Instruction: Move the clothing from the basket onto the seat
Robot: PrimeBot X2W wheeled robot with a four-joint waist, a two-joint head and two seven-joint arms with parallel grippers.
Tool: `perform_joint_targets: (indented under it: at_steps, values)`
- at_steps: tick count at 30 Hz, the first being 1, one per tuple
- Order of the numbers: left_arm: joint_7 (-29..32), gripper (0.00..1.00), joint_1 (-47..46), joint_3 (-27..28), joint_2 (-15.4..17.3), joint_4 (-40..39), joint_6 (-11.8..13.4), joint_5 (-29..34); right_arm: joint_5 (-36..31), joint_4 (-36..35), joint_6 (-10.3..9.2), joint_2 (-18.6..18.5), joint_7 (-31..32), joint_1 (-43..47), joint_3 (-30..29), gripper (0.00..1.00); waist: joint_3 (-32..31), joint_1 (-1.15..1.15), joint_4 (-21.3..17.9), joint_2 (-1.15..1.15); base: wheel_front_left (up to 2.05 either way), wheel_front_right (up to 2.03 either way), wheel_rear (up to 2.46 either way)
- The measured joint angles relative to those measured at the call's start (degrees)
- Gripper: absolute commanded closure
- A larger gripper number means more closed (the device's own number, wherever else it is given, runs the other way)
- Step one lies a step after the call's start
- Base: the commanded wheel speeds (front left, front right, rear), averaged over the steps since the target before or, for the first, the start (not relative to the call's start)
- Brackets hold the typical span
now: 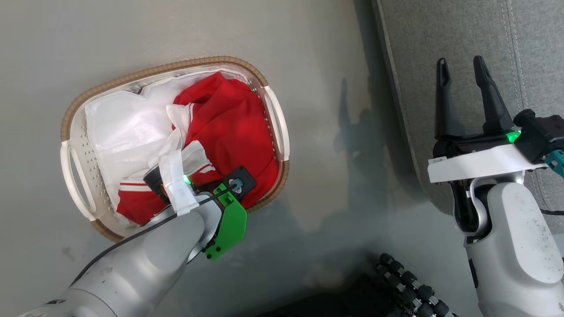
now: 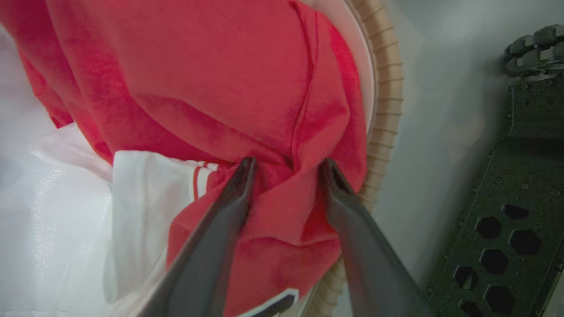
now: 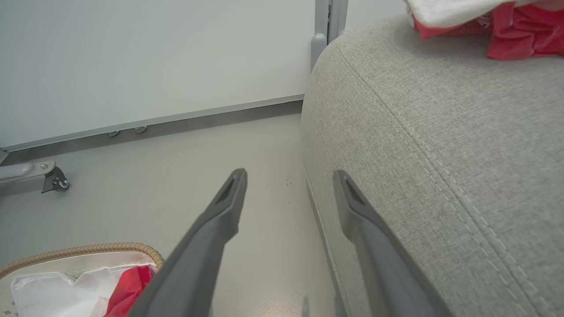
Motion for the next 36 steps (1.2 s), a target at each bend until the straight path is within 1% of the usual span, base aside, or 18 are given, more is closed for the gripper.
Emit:
perform_joint_targets:
  at_steps: [1, 4, 8, 14, 17, 21, 28, 36]
  values:
    - [0.4, 1.00, 0.0, 0.0, 0.2, -0.3, 0.0, 0.0, 0.0, 0.0, 0.00, 0.0, 0.0, 0.0, 0.0, 0.00, 0.0, 0.00, 0.0, 0.00, 0.00, 0.00, 0.00]
    - [0.6, 1.00, 0.2, 0.0, 1.0, -1.0, 0.0, 0.0, 0.2, 0.1, 0.00, 0.0, 0.0, -0.1, -0.1, 0.00, -0.1, 0.00, 0.1, 0.00, 0.00, 0.00, 0.00]
    - [-1.6, 1.00, 0.1, 0.0, 1.0, -1.6, 0.0, -1.5, 0.0, 0.6, 0.00, 0.0, 0.0, -0.1, -0.7, 0.00, -0.8, 0.00, 0.5, 0.00, 0.00, 0.00, 0.00]
    - [-10.9, 1.00, -1.0, 1.5, 0.4, -0.6, 0.0, -4.9, -1.4, 1.4, 0.00, 0.0, 0.0, 0.0, -1.8, 0.00, -3.4, 0.00, 1.8, 0.00, 0.00, 0.00, 0.00]
    - [-15.9, 1.00, -1.6, 2.9, -0.4, 0.2, 0.2, -5.3, -2.3, 2.0, 0.00, 0.0, 0.0, 0.4, -2.4, 0.00, -5.2, 0.00, 2.6, 0.00, 0.00, 0.00, 0.00]
    - [-19.5, 1.00, -2.0, 4.1, -1.2, 1.0, 0.4, -5.8, -3.6, 3.2, 0.00, 0.0, 0.0, 1.8, -3.3, 0.00, -8.4, 0.00, 3.8, 0.00, 0.00, 0.00, 0.00]
    - [-21.7, 1.00, -2.8, 5.9, -2.6, -0.9, 0.3, -6.5, -5.5, 6.1, 0.00, 0.1, 0.0, 4.9, -3.8, 0.00, -15.3, -0.01, 6.1, 0.00, 0.00, 0.00, 0.00]
    - [-22.0, 1.00, -3.6, 6.1, -1.7, -6.4, 0.1, -6.5, -6.3, 9.6, 0.00, 0.0, 0.0, 9.4, -3.6, 0.00, -25.2, -0.01, 8.4, 0.00, 0.00, 0.00, 0.00]
